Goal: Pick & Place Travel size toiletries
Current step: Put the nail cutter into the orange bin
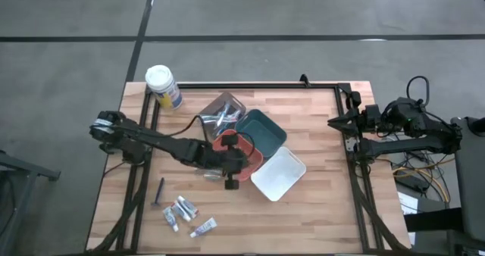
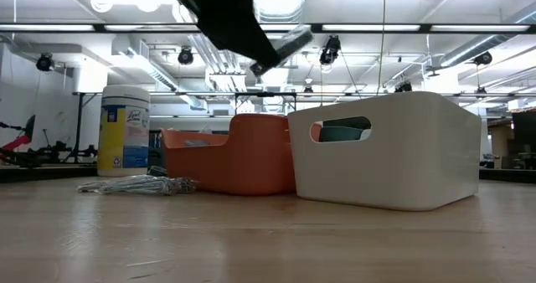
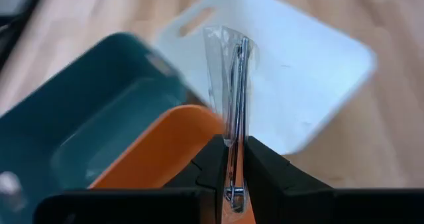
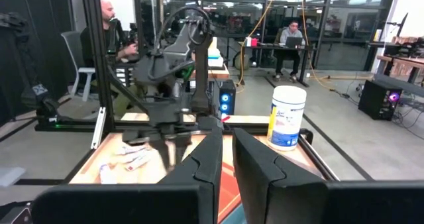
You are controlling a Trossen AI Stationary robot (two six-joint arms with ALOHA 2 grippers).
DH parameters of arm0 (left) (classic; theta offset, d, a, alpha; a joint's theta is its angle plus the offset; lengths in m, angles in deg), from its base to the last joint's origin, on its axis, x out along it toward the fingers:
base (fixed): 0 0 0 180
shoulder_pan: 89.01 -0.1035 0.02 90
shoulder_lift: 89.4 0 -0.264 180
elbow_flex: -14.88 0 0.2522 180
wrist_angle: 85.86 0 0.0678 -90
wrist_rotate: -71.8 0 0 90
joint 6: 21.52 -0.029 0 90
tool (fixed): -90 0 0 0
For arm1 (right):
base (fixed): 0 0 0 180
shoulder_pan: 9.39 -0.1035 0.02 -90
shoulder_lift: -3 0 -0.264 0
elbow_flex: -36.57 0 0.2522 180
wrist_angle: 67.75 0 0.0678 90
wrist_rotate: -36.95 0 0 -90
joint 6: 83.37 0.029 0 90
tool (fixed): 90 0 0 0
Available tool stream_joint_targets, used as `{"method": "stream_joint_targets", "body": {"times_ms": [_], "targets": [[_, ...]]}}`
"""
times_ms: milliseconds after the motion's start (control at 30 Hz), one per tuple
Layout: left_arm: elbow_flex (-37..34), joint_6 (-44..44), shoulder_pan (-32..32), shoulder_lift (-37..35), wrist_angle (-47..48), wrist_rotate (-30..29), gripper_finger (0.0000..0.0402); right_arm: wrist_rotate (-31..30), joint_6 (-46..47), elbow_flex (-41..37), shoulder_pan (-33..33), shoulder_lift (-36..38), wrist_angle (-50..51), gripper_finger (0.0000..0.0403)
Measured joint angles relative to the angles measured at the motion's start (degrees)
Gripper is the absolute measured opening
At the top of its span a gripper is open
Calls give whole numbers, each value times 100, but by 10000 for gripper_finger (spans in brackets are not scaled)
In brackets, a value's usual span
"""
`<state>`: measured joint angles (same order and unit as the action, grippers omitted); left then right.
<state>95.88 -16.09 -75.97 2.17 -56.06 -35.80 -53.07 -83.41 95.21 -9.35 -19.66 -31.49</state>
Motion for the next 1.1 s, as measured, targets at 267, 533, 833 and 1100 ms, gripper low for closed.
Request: {"method": "stream_joint_targets", "body": {"times_ms": [267,533,833,1100], "targets": [[-24,1122,-296,0,1068,-664,46,0,-7,0,-1,0,0,34],[-648,2199,-530,0,1356,-1130,46,1,-7,0,-2,-1,0,34],[-1024,2389,-698,0,1186,-1135,60,-1,-5,0,-1,0,0,34],[-1033,2361,-695,0,1158,-1126,126,1,1,0,-1,1,0,34]]}}
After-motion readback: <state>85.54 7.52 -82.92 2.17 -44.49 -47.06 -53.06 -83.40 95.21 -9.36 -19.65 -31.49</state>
